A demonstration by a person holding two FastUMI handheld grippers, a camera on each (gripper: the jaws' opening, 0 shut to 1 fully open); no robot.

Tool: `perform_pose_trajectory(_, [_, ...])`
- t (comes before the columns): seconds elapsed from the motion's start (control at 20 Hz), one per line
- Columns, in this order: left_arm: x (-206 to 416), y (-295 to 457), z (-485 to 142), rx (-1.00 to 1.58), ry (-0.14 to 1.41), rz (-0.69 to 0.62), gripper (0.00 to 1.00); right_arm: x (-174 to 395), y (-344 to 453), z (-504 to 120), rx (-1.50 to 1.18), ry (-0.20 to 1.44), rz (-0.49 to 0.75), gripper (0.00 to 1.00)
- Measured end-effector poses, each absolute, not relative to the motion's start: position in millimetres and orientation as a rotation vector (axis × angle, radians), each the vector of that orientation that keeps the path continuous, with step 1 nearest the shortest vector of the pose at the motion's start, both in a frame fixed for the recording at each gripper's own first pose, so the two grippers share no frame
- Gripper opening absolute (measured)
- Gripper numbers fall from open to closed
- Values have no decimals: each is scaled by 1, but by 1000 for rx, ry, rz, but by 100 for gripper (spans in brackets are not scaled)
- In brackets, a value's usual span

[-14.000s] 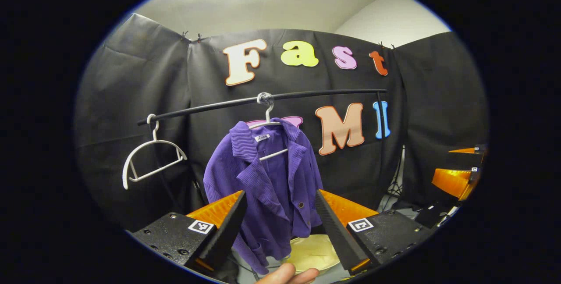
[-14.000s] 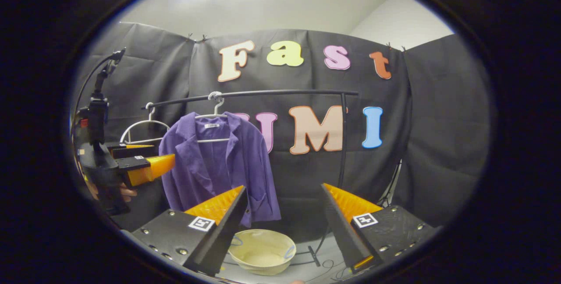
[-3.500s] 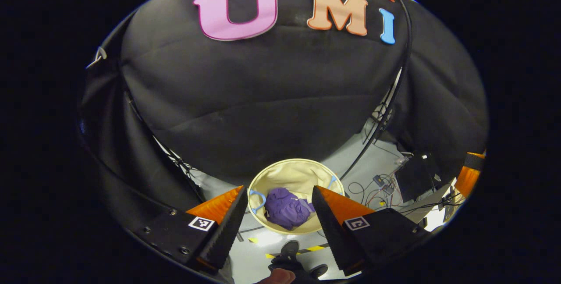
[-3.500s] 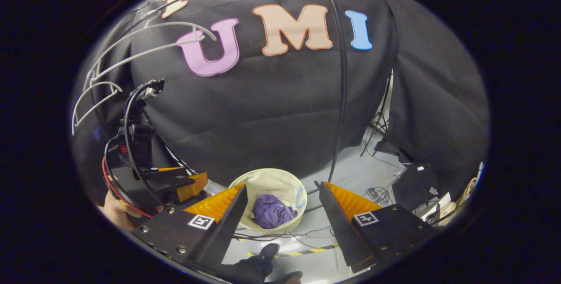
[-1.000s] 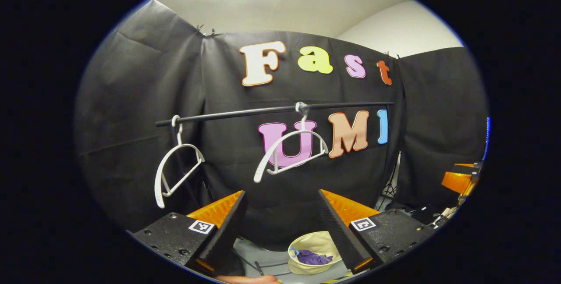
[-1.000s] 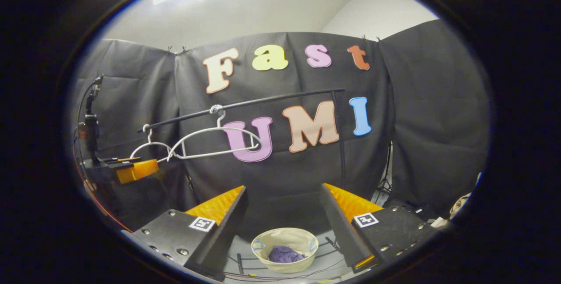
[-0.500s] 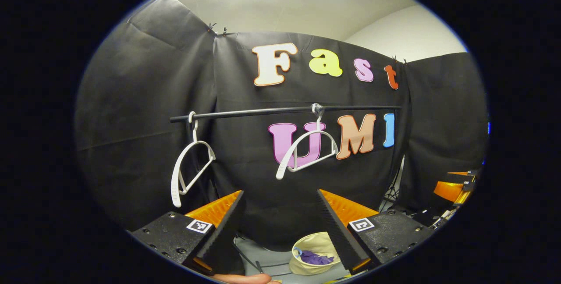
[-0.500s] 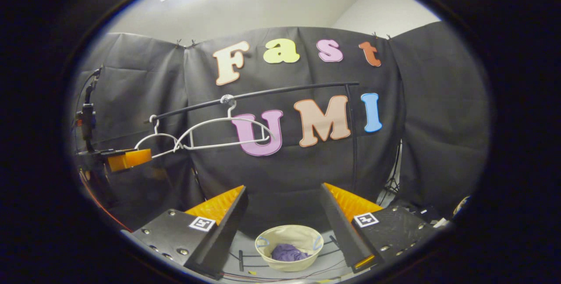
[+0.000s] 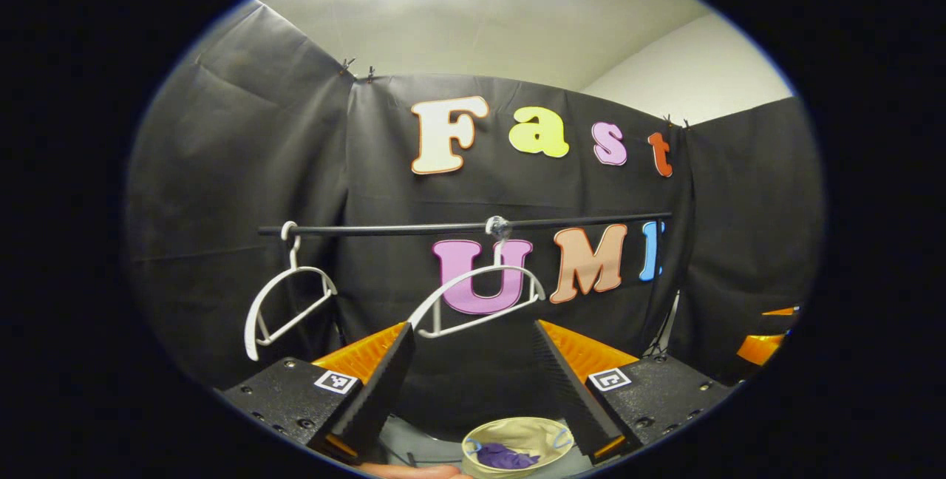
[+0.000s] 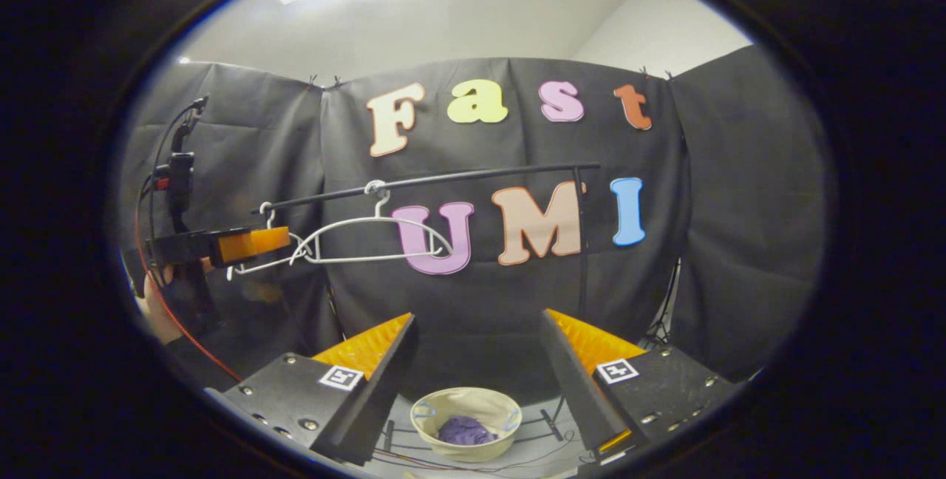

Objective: Grasp the clothes on the hanger with both hands and then place them into the laundry hamper below.

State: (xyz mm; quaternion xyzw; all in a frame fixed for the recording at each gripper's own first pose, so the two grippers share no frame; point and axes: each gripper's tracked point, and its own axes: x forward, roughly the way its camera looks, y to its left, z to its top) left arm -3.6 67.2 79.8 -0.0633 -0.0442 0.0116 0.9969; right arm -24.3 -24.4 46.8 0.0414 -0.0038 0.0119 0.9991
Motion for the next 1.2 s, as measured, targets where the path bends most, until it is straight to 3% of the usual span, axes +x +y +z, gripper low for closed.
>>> perform_pose_trajectory(0.5, [13, 0, 105, -80, -79, 32, 99, -21, -99, 99, 104, -119, 32, 100])
perform_pose_trajectory(1.2, [32, -26, 116, -70, -63, 103, 99, 0, -141, 101, 99, -168, 88, 99])
